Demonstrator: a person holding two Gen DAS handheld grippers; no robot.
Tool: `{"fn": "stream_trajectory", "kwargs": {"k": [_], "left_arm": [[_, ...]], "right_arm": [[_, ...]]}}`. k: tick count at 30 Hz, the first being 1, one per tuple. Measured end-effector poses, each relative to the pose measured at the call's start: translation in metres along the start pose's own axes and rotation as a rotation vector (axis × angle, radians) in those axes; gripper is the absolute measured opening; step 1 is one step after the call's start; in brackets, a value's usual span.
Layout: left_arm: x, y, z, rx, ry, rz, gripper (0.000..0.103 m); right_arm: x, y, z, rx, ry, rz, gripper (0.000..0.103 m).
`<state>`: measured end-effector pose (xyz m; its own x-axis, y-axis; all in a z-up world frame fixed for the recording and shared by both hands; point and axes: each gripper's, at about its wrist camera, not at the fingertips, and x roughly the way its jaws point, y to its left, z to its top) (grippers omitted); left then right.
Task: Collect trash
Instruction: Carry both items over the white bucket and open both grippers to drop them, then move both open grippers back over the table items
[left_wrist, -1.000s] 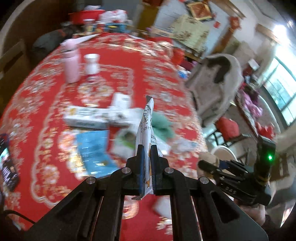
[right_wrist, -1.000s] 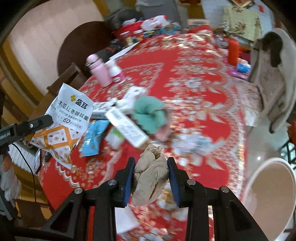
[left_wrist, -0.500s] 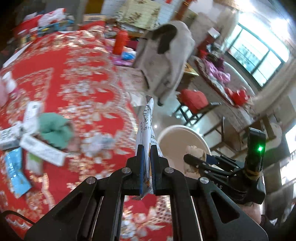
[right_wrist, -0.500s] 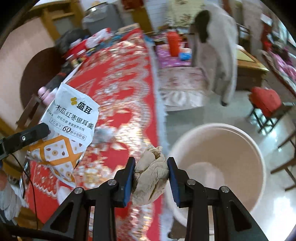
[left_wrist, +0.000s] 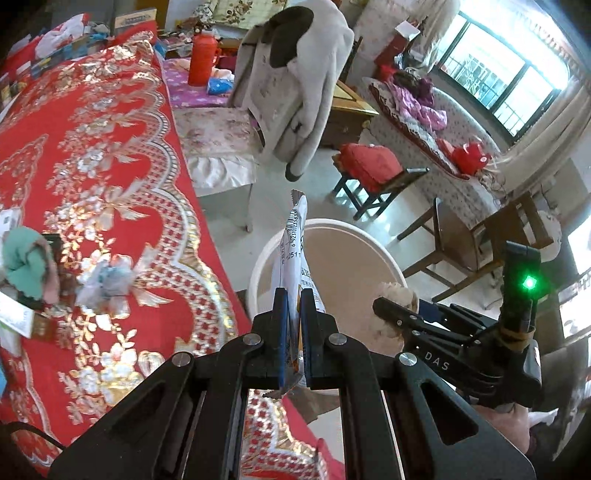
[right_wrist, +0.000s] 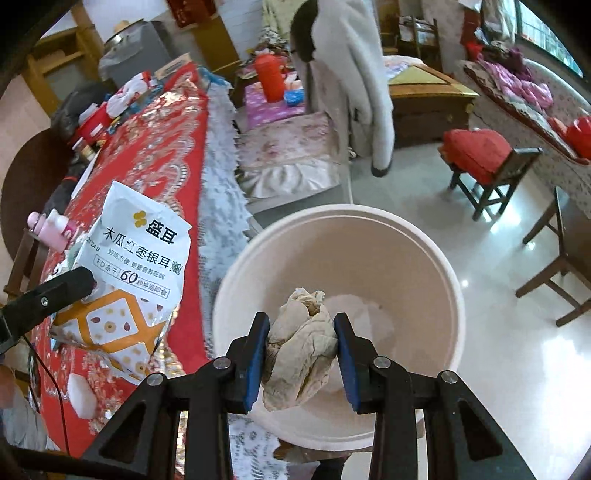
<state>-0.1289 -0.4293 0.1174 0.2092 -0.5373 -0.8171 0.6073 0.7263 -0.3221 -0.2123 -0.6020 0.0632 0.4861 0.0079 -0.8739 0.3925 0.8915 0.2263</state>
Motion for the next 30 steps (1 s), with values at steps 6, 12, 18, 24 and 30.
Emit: {"fn": "stream_trajectory", "kwargs": {"k": [6,12,18,24,30], "left_arm": [[0.018,-0.007,-0.001,-0.017,0.014,-0.013,0.006],[0.031,-0.002,-0.003,-0.057,0.044,-0.04,0.031],[0.022,0.002,-0.004,-0.073,0.032,-0.022,0.031],[0.011,0.015,-0.005,-0.09,0.009,0.028,0.031],[-0.006,0.033,-0.009,-0.101,-0.029,0.084,0.031]], "right_arm": [[0.005,-0.016,0.001,0.032,0.022,-0.011,0.052],[0.005,-0.025,0.001,0.047,0.021,-0.013,0.065],[0.004,-0.021,0.003,0.026,0.025,-0.014,0.066],[0.004,-0.004,0.005,-0.017,0.02,-0.014,0.066],[-0.002,0.02,0.01,-0.062,-0.006,-0.005,0.066]]}}
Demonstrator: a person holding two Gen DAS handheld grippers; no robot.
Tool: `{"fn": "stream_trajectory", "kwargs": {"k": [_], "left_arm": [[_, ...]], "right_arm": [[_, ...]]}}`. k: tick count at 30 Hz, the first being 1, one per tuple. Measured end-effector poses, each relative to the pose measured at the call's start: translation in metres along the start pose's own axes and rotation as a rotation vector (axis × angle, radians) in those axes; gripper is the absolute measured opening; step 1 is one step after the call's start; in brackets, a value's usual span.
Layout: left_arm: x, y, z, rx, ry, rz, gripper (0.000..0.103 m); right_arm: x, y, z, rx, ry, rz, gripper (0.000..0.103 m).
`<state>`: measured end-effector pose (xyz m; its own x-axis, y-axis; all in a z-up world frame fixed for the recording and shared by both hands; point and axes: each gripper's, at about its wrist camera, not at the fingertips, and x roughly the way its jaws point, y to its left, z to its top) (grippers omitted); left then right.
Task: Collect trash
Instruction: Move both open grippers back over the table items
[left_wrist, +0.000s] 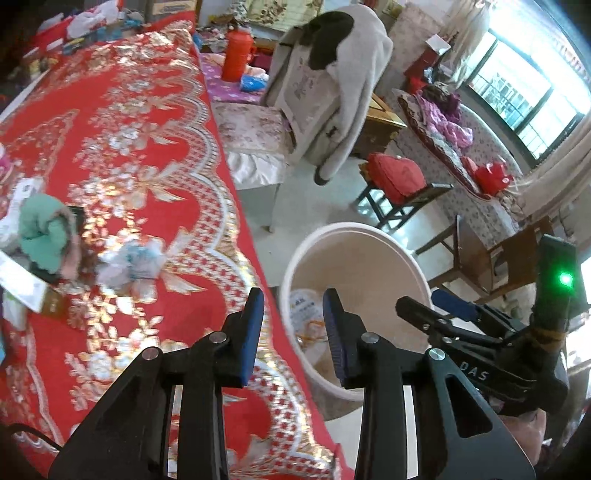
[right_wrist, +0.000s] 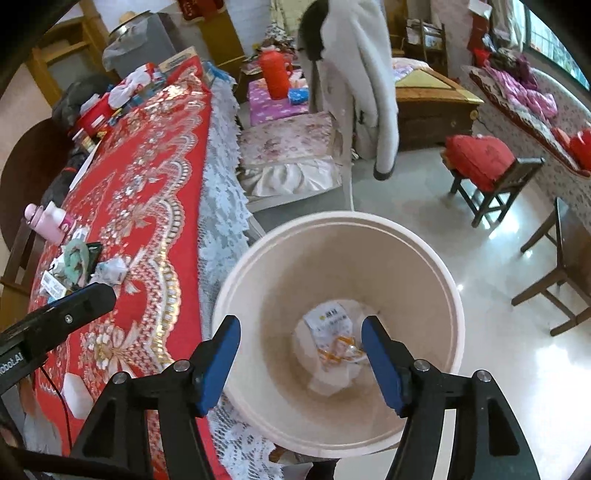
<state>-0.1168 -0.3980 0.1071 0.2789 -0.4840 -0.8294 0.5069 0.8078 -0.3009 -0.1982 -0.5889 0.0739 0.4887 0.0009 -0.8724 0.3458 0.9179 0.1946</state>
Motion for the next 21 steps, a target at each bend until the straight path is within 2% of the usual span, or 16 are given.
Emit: {"fn": "stream_trajectory", "kwargs": {"k": [9,21], "left_arm": [[-0.028,0.039,-0.001,-0.038,-0.057,0.072,0.031],[-0.072,0.117,-0.013,-0.15,-0.109,0.161,0.031]], "right_arm": [[-0.005,0.051,0.009,-0.078,-0.042,0.034,0.066],[0.007,0.139,0.01,-0.212,-0.025,0.123,0.069]]}}
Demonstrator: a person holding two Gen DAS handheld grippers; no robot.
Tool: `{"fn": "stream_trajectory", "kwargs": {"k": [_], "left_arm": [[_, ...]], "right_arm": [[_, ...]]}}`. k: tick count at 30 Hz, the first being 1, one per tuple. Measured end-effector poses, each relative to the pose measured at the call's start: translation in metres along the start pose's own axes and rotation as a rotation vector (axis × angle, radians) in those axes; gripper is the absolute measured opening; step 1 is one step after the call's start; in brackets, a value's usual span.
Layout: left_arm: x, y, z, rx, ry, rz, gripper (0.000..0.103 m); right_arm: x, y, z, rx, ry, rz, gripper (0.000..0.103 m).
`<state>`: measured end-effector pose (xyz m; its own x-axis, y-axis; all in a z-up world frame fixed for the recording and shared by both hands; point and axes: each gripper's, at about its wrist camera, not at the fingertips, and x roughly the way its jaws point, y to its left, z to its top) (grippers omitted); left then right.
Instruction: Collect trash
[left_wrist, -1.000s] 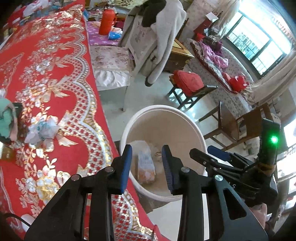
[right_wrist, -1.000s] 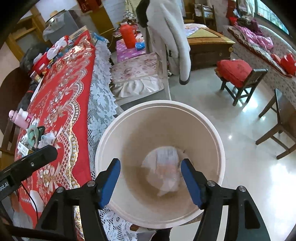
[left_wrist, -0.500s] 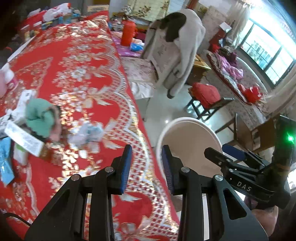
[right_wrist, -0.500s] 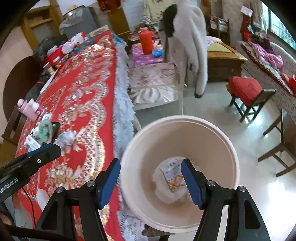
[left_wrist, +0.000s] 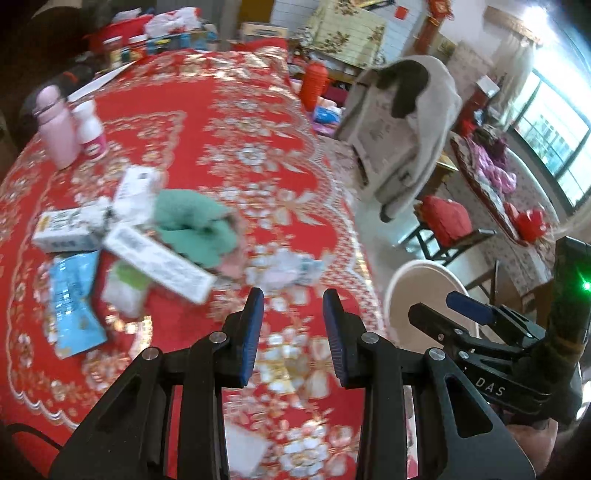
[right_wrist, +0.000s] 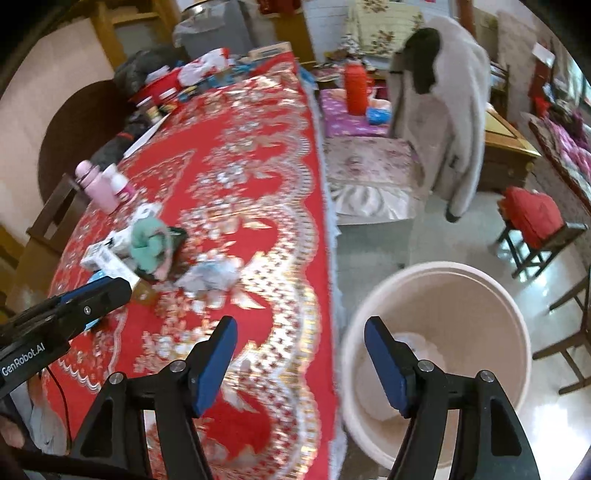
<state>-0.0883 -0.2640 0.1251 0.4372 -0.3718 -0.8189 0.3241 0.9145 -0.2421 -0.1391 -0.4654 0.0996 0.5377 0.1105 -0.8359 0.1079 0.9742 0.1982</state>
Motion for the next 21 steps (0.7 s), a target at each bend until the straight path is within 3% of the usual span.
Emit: {"fn": "stream_trajectory", "kwargs": {"k": [7,12,21], "left_arm": [[-0.015,0.055,-0.006,-0.089,-0.012,0.058,0.032],[-0.022,0.1,-0.011,-0.167,-0.017,0.102,0.045],[-0.001,0.167,-0.021,-0.27,0.035,0.178,0.046]], "right_arm": [[0.019,0.048,0.007,-0.062,0.022,0.061,0.071],[0.03,0.082,0.012,-0.115,0.036,0.092,0.072],[0.05,0.126,0.022,-0.176,0.059,0.122,0.072]]}}
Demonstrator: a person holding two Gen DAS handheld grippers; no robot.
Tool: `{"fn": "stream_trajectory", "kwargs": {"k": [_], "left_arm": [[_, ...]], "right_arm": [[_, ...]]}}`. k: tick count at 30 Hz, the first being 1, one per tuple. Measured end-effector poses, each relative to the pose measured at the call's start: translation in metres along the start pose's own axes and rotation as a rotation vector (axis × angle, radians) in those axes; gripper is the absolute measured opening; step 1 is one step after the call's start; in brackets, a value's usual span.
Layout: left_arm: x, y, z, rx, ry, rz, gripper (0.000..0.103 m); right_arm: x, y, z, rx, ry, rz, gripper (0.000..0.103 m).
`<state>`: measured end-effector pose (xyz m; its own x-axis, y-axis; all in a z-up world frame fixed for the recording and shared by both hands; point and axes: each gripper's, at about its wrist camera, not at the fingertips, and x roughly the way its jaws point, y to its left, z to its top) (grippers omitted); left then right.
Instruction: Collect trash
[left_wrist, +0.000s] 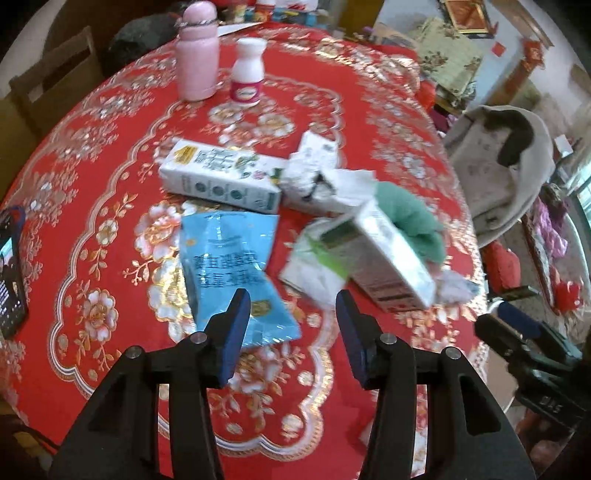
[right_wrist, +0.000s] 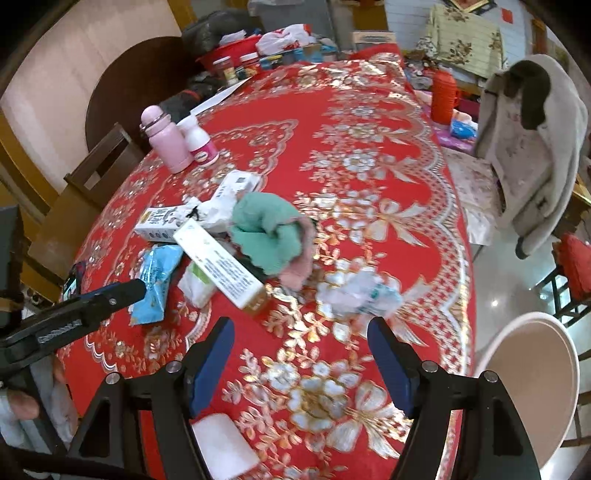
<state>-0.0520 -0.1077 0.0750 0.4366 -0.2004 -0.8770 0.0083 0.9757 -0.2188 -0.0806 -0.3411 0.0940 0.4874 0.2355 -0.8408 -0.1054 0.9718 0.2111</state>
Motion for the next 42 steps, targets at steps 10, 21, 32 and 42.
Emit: {"fn": "stream_trajectory", "kwargs": {"k": [10,21,32,42], "left_arm": [[0.035,0.029,0.011,0.013,0.054,0.102,0.046],[0.021,0.082,0.014,-0.054,0.054,0.139,0.046],[-0.007,0.099,0.015,-0.102,0.009,0.113,0.046],[-0.013,0.114,0.012,-0.128,0.011,0.114,0.046]], "right_arm": [[0.037,0.015,0.036,-0.039,0.024,-0.066,0.072],[0.061,0.048,0.04,-0.119,0.078,-0.008,0.072],[0.049,0.059,0.036,-0.111,0.035,0.07,0.072],[0.072,0.031,0.059,-0.048,0.043,-0.057,0.072]]}}
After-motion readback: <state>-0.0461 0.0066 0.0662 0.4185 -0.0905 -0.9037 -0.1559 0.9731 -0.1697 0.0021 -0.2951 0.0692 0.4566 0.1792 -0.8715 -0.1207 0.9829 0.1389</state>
